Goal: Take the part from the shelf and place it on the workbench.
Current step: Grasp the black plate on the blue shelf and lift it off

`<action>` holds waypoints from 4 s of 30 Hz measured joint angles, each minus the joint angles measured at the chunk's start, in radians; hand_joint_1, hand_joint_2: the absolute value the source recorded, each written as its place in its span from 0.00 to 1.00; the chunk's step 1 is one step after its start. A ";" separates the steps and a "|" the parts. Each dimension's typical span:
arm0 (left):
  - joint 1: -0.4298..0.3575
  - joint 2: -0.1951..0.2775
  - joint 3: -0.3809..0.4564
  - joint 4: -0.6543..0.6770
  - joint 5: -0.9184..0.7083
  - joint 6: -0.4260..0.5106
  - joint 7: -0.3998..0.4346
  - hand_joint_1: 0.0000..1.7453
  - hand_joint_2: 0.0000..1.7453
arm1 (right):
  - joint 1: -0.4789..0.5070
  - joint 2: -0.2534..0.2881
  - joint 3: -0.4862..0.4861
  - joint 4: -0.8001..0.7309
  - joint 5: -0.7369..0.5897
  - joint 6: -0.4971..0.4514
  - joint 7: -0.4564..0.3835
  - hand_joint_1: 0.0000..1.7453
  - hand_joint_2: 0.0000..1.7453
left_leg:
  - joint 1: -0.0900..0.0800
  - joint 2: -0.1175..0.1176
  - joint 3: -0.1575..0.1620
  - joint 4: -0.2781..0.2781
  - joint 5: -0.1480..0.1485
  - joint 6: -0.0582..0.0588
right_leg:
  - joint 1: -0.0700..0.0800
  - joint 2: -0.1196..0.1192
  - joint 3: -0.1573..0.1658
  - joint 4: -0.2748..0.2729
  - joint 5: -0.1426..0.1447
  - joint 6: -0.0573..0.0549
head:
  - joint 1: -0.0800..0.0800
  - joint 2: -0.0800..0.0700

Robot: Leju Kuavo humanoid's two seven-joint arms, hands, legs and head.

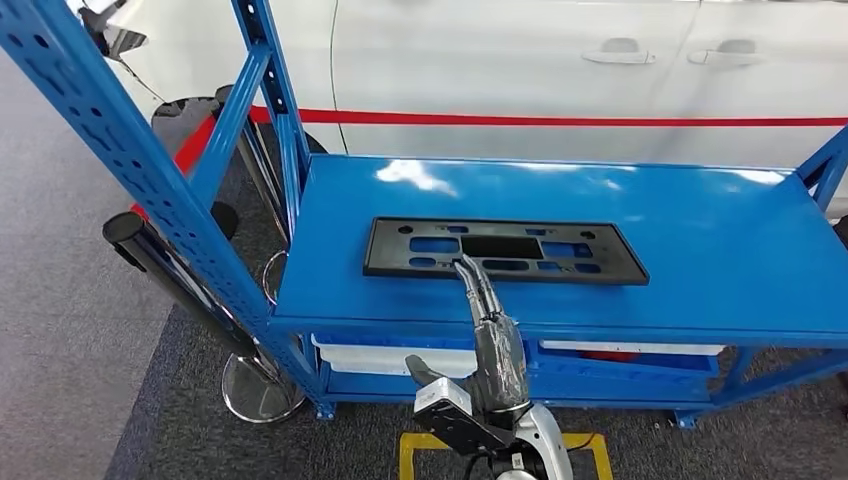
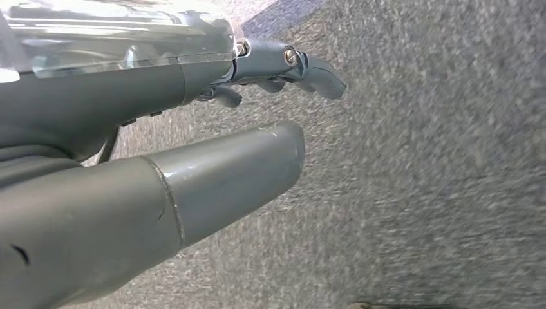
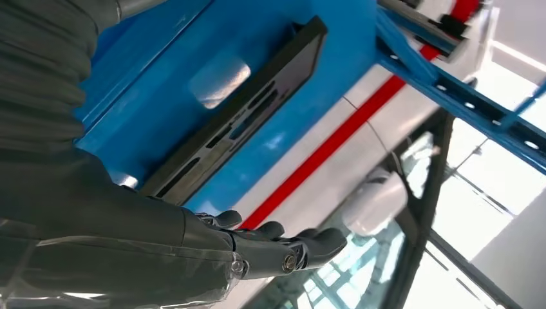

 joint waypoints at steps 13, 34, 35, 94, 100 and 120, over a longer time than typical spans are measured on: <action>-0.012 0.001 -0.004 0.005 -0.030 -0.012 -0.024 0.00 0.00 | -0.150 -0.034 -0.015 0.122 0.211 0.099 0.207 0.00 1.00 | -0.026 -0.015 0.070 0.122 -0.159 -0.025 | 0.043 0.013 -0.059 -0.270 0.256 -0.095 | 0.001 0.000; -0.015 0.015 -0.005 0.005 -0.037 -0.035 -0.069 0.00 0.00 | -0.478 -0.036 -0.046 0.277 0.044 0.409 0.321 0.00 1.00 | -0.013 -0.018 -0.015 0.025 -0.021 -0.019 | 0.028 0.014 -0.024 -0.265 0.210 -0.067 | -0.003 0.000; -0.015 0.015 -0.005 0.005 -0.037 -0.037 -0.071 0.00 0.00 | -0.495 -0.036 -0.046 0.293 0.021 0.431 0.324 0.00 1.00 | -0.013 -0.018 -0.015 0.025 -0.021 -0.018 | 0.028 0.014 -0.024 -0.266 0.211 -0.065 | -0.003 0.000; 0.005 -0.062 0.037 -0.017 -0.128 0.051 -0.108 0.00 0.00 | 0.031 0.003 -0.141 0.199 0.720 -0.086 0.366 0.00 1.00 | -0.012 -0.018 0.002 0.024 -0.031 -0.018 | 0.030 0.010 -0.011 -0.260 0.198 -0.042 | -0.001 0.000; 0.004 -0.058 0.023 -0.017 -0.150 0.049 -0.108 0.00 0.00 | -0.044 0.027 -0.169 0.264 0.723 -0.012 0.382 0.00 1.00 | -0.012 -0.018 0.002 0.024 -0.031 -0.018 | 0.030 0.010 -0.012 -0.260 0.198 -0.042 | -0.001 0.000; 0.000 -0.049 -0.004 -0.017 -0.173 0.038 -0.120 0.00 0.00 | -0.208 0.042 -0.213 0.397 0.617 0.081 0.385 0.00 1.00 | -0.012 -0.018 0.002 0.024 -0.031 -0.018 | 0.030 0.010 -0.012 -0.260 0.198 -0.043 | -0.001 0.000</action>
